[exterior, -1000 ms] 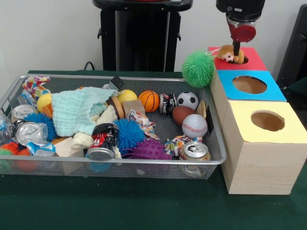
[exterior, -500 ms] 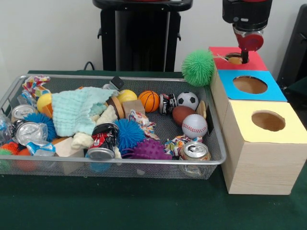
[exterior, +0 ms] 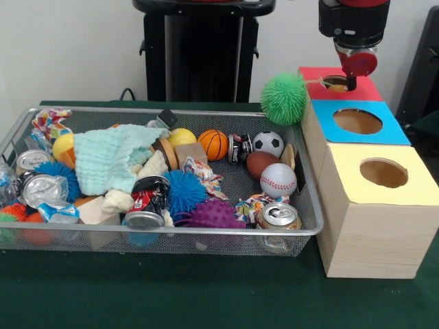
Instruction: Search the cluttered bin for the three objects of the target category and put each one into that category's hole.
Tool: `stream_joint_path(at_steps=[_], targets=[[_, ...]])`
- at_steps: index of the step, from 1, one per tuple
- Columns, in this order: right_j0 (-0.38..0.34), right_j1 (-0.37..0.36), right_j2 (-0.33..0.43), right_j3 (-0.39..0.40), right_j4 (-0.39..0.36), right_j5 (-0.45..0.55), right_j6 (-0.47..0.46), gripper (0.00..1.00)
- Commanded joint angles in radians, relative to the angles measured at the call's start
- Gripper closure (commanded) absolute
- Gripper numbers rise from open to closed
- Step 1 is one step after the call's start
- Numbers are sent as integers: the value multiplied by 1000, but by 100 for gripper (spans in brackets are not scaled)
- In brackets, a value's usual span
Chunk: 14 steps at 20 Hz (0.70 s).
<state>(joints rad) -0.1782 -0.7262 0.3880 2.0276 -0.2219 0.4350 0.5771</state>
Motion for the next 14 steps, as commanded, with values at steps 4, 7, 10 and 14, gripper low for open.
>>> stream_joint_path(at_steps=[4,7,10,14], targets=[[10,-18,-11,-35,76,18,279,100],[14,-21,-18,-37,88,19,288,100],[16,-21,-17,-51,101,35,288,0],[19,-28,-26,-61,126,68,298,0]])
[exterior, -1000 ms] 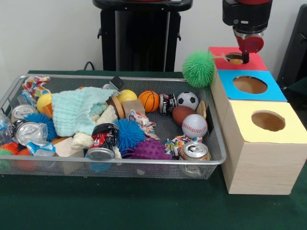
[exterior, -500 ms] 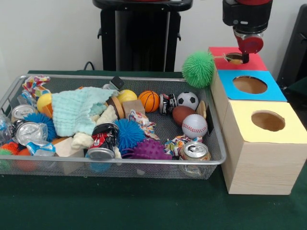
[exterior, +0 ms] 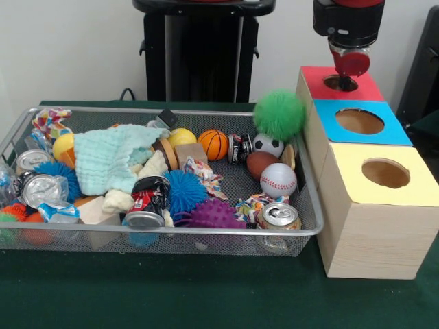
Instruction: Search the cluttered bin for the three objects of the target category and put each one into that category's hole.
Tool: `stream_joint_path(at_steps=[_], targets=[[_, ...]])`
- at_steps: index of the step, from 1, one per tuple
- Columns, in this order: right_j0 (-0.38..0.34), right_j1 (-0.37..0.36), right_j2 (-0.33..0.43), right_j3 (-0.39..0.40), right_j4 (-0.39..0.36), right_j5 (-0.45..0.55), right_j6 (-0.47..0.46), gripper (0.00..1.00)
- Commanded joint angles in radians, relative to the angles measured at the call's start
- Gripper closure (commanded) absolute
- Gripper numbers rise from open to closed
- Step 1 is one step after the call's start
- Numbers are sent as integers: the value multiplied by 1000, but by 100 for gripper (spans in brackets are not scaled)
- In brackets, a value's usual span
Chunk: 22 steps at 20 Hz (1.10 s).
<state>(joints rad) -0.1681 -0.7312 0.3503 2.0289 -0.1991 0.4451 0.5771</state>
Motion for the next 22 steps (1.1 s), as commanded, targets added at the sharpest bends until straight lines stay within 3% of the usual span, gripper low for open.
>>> stream_joint_path(at_steps=[1,22], targets=[[12,-23,9,-67,102,61,291,0],[26,-50,-28,-65,129,59,309,0]])
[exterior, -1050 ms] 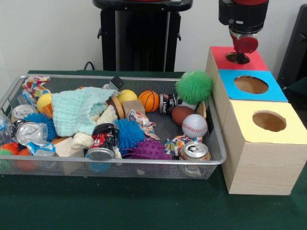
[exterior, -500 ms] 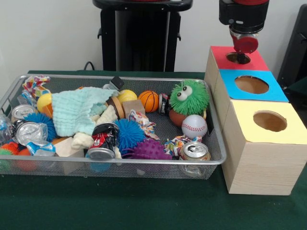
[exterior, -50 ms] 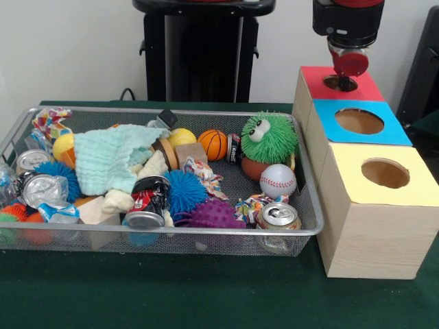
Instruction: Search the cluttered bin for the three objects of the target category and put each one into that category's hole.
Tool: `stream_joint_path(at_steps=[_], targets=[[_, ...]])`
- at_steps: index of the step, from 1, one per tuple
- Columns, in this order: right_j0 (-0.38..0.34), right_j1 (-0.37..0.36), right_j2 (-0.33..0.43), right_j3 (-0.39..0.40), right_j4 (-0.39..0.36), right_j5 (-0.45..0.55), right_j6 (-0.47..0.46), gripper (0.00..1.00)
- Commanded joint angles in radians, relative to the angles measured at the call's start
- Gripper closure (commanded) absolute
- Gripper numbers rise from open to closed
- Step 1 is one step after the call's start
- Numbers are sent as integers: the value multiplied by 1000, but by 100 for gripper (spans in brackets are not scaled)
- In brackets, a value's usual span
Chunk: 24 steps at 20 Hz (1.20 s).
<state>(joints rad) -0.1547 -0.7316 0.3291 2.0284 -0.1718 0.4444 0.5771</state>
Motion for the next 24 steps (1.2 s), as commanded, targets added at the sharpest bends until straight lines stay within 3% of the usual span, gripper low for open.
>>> stream_joint_path(at_steps=[1,2,5,7,14,17,20,24], targets=[[15,-53,-12,-66,105,63,314,0],[15,-54,-13,-62,109,56,305,100],[16,-59,-30,-45,146,45,352,100],[-5,-67,15,-46,111,13,268,100],[33,-124,-42,-53,160,41,327,100],[60,-172,-101,-77,156,65,350,100],[46,-207,-139,-83,155,79,342,100],[57,-202,-214,-106,136,-77,377,100]])
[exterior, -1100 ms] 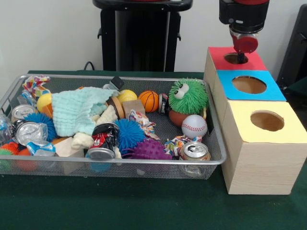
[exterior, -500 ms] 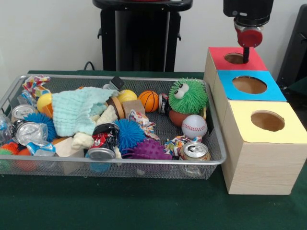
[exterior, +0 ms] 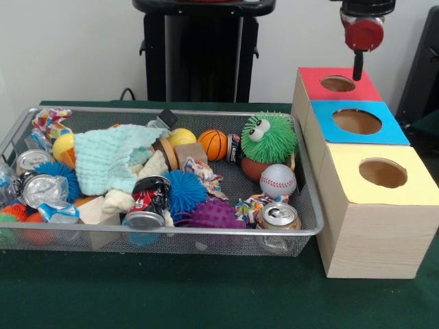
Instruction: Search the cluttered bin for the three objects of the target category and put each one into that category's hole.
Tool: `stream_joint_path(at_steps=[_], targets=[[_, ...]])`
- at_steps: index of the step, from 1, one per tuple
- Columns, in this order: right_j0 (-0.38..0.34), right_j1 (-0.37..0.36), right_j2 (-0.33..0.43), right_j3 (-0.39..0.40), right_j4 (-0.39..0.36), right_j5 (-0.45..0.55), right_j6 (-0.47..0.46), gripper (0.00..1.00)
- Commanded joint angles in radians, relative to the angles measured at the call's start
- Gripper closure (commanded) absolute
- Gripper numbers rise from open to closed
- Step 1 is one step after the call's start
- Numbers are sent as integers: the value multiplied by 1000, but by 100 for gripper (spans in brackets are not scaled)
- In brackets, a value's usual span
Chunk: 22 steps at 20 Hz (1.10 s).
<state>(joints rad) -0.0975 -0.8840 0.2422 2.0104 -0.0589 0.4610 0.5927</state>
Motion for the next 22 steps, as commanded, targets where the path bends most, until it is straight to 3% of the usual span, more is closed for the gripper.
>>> stream_joint_path(at_steps=[1,5,8,22], targets=[[-2,-48,-128,-89,25,-104,358,100],[-58,-57,-78,-33,85,-179,362,100],[-139,-74,-1,19,96,-212,309,100],[-150,-114,-35,-28,69,-95,243,100]])
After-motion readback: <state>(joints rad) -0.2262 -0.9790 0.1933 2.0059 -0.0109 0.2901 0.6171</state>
